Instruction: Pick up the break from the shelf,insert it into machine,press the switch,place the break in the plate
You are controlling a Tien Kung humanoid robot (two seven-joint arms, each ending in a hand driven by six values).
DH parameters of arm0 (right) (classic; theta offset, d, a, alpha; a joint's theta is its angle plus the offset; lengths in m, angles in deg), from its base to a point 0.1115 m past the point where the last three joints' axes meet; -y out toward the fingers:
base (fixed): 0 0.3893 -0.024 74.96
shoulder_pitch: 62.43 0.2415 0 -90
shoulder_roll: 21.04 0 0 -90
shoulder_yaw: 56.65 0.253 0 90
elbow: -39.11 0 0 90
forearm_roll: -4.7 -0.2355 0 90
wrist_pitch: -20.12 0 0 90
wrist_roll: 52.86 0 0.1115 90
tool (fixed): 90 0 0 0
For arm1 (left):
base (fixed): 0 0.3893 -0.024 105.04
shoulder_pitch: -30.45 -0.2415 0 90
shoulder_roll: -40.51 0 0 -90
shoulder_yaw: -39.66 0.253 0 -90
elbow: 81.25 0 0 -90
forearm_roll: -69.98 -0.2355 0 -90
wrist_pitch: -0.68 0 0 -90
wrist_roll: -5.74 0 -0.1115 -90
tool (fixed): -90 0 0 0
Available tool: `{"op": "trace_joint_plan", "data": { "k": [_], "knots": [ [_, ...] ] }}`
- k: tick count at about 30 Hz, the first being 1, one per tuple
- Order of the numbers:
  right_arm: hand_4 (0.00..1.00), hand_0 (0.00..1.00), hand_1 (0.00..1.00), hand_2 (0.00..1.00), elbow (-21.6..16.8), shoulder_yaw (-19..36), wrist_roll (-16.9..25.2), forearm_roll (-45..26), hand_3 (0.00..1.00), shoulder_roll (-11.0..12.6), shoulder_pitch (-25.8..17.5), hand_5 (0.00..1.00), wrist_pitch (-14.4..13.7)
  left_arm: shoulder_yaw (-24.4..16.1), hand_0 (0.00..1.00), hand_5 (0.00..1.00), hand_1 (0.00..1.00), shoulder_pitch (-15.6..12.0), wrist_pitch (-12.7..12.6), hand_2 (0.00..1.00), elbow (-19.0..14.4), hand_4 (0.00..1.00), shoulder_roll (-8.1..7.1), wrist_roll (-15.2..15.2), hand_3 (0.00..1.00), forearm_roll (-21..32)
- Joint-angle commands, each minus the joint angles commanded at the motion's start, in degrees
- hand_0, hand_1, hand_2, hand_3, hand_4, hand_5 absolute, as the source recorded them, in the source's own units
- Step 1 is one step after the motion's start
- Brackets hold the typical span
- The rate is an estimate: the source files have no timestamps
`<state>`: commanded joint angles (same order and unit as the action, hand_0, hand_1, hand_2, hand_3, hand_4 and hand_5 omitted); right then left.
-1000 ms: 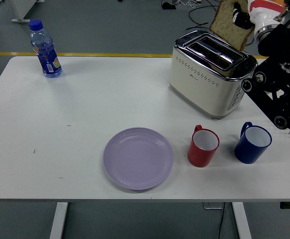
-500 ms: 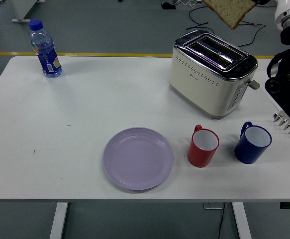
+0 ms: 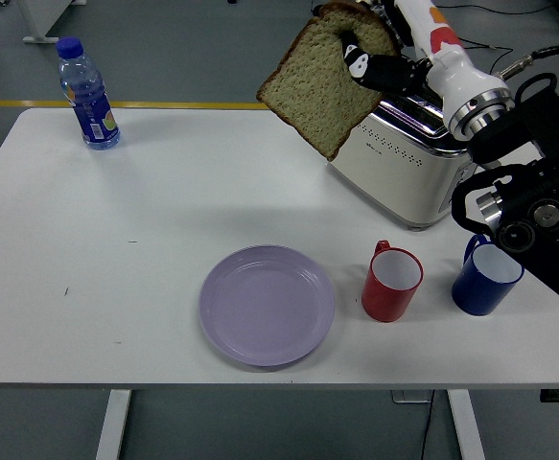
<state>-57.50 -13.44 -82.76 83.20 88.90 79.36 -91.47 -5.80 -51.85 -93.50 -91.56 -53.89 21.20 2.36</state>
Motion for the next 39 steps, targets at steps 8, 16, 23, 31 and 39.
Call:
{"op": "trace_joint_plan", "data": {
  "k": [8,16,23,31,39],
  "knots": [
    [0.38,0.189,0.234,0.317,-0.47,-7.98,0.63,-11.43,0.481,-0.36,-1.52,0.002,-0.22,0.19,0.654,0.939,0.592,-0.03,0.04,0.594,0.0,0.329,-0.07,-0.02,0.597,0.04],
    [0.382,0.172,0.229,0.315,2.59,-14.22,1.23,-17.39,0.479,-2.12,-2.86,0.002,-0.27,-0.07,0.654,0.939,0.591,-0.26,0.14,0.593,0.0,0.329,0.0,0.11,0.595,-0.57],
    [0.38,0.172,0.227,0.314,6.59,-16.56,2.07,-18.64,0.48,-4.42,-4.43,0.002,-0.81,-0.2,0.654,0.938,0.59,-0.39,0.15,0.592,0.0,0.329,0.11,0.18,0.596,-0.91],
    [0.393,0.17,0.227,0.314,13.88,-18.62,2.91,-19.48,0.485,-8.22,-5.7,0.002,-1.59,-0.45,0.654,0.939,0.59,-0.37,0.26,0.593,0.0,0.33,0.18,0.27,0.595,-1.53],
    [0.422,0.181,0.231,0.319,17.48,-19.85,3.11,-20.46,0.495,-9.82,-6.43,0.002,-0.75,-0.21,0.654,0.94,0.592,-0.27,0.17,0.593,0.0,0.332,0.3,0.19,0.595,-1.1]
  ]
}}
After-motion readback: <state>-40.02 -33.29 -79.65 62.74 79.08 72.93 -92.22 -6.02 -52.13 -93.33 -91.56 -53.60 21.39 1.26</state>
